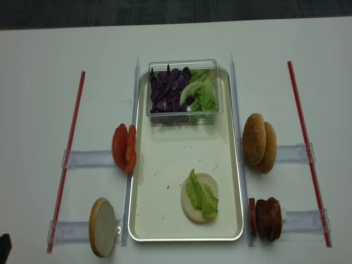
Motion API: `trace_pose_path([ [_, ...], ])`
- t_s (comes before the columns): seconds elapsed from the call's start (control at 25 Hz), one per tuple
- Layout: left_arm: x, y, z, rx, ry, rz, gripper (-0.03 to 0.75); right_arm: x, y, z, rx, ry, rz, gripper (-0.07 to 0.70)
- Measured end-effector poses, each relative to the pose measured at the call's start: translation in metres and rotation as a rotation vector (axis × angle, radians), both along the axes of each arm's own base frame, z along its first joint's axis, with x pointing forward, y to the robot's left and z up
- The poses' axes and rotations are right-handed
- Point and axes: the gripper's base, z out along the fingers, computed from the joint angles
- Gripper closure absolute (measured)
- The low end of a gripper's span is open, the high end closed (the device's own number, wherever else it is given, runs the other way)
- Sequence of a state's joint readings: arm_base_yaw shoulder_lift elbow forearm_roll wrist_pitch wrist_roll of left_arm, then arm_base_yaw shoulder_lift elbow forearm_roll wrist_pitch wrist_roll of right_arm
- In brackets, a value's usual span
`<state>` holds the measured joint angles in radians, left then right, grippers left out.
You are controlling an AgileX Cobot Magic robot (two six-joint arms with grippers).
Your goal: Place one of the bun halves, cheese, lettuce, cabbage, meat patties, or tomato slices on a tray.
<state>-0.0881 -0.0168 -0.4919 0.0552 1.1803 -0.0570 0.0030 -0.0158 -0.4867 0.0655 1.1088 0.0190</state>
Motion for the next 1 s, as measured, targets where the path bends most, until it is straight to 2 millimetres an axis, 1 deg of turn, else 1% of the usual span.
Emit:
trace_pose_path([
  [1.0,0.0000,0.0000,0.0000,0.000,0.000,0.000,0.492,-0.0001,0.0000,-0.0001,0.003,0.002,-0.002,0.255],
])
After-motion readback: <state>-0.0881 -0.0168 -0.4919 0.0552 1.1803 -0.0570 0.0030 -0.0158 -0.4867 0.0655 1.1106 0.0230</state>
